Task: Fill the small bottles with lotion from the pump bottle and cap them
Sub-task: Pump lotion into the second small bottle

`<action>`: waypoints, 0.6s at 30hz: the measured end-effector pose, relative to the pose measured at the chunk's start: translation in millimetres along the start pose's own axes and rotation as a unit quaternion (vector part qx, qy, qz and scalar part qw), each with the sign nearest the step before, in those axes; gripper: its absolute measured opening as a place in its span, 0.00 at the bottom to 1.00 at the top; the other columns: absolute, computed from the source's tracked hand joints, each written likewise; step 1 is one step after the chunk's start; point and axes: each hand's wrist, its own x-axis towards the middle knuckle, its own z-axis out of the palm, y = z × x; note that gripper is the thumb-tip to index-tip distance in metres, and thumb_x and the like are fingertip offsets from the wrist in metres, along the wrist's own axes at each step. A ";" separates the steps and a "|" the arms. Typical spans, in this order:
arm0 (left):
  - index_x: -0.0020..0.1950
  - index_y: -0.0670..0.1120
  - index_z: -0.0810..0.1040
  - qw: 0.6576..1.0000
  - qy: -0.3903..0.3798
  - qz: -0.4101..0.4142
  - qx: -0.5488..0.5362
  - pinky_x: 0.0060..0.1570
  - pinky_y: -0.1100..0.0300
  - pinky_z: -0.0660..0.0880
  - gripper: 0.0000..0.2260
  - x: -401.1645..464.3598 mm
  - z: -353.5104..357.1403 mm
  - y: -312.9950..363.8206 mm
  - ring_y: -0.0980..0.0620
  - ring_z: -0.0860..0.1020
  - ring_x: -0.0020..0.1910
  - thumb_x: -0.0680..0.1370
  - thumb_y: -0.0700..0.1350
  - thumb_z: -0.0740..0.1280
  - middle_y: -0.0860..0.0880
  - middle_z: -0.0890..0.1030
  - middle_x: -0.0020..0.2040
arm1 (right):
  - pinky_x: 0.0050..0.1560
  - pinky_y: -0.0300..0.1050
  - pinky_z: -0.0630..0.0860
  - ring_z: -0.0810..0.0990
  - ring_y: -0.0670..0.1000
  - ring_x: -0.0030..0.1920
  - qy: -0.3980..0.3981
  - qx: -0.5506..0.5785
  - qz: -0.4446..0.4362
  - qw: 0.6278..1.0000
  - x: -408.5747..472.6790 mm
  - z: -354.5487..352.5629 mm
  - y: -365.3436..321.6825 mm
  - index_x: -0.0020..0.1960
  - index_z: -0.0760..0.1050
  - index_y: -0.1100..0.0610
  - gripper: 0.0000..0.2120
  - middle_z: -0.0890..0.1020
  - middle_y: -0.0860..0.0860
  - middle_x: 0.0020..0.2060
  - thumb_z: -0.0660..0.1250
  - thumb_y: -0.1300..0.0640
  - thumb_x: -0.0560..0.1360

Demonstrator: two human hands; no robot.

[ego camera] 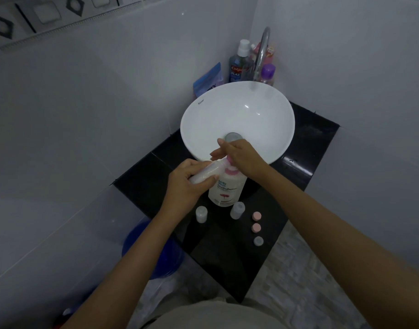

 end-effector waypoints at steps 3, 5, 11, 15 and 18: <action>0.59 0.44 0.81 1.000 0.001 0.012 -0.003 0.42 0.72 0.74 0.16 1.7 -2.3 4.5 0.61 0.77 0.45 0.71 0.42 0.73 0.45 0.79 0.49 | 0.48 0.30 0.68 0.79 0.40 0.43 0.014 0.009 -0.030 0.999 -0.8 -4.1 -6.5 0.49 0.82 0.62 0.22 0.84 0.53 0.43 0.53 0.49 0.81; 0.59 0.44 0.80 1.000 0.000 0.017 -0.002 0.43 0.71 0.74 0.16 2.9 -2.5 4.4 0.61 0.78 0.46 0.71 0.42 0.73 0.45 0.79 0.49 | 0.50 0.32 0.69 0.79 0.41 0.44 0.022 0.012 -0.034 0.999 0.4 -3.4 -4.6 0.49 0.82 0.62 0.22 0.84 0.53 0.42 0.53 0.50 0.81; 0.59 0.45 0.80 1.000 -0.008 0.004 -0.002 0.43 0.73 0.74 0.16 1.0 0.0 -0.4 0.64 0.77 0.45 0.72 0.41 0.73 0.46 0.79 0.49 | 0.45 0.26 0.70 0.78 0.40 0.41 0.032 0.016 -0.029 0.999 0.8 5.0 6.0 0.50 0.82 0.64 0.23 0.85 0.59 0.45 0.52 0.52 0.82; 0.58 0.46 0.80 1.000 -0.019 -0.007 0.005 0.43 0.73 0.74 0.15 -1.1 -0.3 -4.0 0.65 0.77 0.45 0.72 0.41 0.73 0.47 0.79 0.50 | 0.43 0.23 0.69 0.77 0.43 0.41 0.013 -0.016 -0.008 1.000 0.1 6.9 9.4 0.52 0.81 0.65 0.22 0.84 0.61 0.50 0.51 0.54 0.82; 0.58 0.47 0.80 1.000 -0.023 0.005 0.004 0.44 0.71 0.75 0.15 -1.4 -3.3 -2.1 0.63 0.78 0.46 0.71 0.41 0.73 0.48 0.81 0.49 | 0.49 0.29 0.69 0.77 0.43 0.43 0.028 -0.019 -0.024 0.999 1.2 3.7 5.4 0.50 0.82 0.64 0.22 0.84 0.58 0.47 0.52 0.53 0.82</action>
